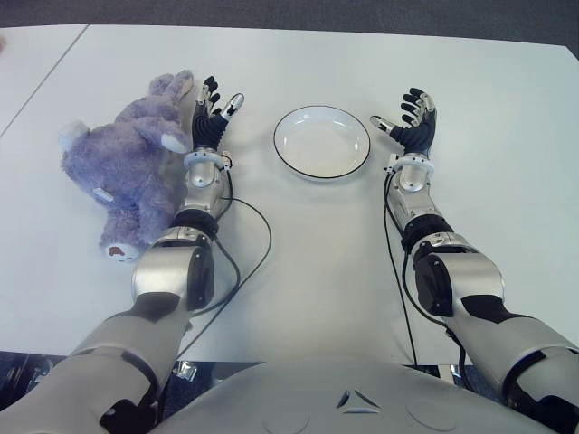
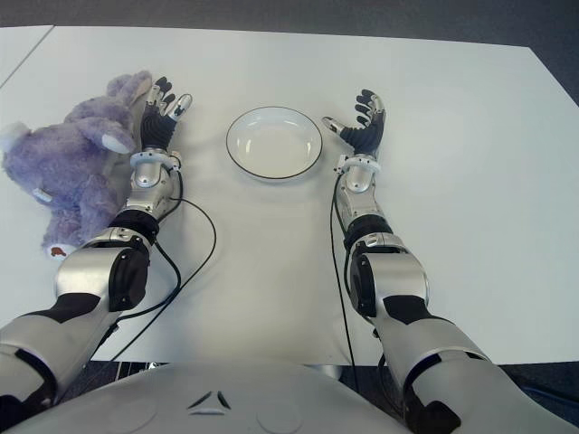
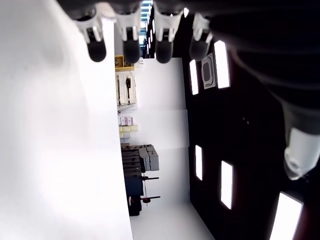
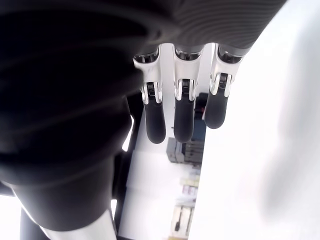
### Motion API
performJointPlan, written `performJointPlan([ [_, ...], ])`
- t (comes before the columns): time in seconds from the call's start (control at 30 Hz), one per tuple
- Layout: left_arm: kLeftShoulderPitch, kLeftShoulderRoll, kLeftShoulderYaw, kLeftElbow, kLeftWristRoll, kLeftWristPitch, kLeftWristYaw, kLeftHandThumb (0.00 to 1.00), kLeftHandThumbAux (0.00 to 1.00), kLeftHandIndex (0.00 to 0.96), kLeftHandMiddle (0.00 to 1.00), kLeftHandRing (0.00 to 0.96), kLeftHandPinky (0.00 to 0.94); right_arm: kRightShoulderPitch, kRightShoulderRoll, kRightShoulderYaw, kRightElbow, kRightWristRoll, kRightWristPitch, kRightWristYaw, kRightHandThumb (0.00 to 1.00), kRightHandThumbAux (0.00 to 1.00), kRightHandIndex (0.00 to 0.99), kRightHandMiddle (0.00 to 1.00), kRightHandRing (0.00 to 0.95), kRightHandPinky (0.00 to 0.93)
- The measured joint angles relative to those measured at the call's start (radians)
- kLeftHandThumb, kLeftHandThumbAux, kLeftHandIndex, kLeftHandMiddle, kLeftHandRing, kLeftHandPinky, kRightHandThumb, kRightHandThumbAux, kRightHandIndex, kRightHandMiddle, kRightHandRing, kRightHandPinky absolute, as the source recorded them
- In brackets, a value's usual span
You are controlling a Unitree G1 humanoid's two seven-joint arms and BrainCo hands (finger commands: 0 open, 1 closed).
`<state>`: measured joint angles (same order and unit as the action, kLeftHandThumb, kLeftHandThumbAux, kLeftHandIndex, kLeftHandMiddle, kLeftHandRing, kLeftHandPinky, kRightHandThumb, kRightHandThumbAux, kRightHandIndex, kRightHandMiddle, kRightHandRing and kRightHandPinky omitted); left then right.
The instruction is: Put the doll into the plate.
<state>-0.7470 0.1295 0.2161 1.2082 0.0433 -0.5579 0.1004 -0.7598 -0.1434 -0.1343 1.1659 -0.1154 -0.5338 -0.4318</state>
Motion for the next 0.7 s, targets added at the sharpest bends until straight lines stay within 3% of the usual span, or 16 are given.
performJointPlan([
  [0.7, -0.006, 0.000, -0.034, 0.000, 0.023, 0.009, 0.009, 0.000, 0.551, 0.070, 0.084, 0.079, 0.083, 0.000, 0.000, 0.000, 0.000, 0.000, 0.000, 0.000, 0.000, 0.969, 0.220, 0.274, 0.252, 0.253],
])
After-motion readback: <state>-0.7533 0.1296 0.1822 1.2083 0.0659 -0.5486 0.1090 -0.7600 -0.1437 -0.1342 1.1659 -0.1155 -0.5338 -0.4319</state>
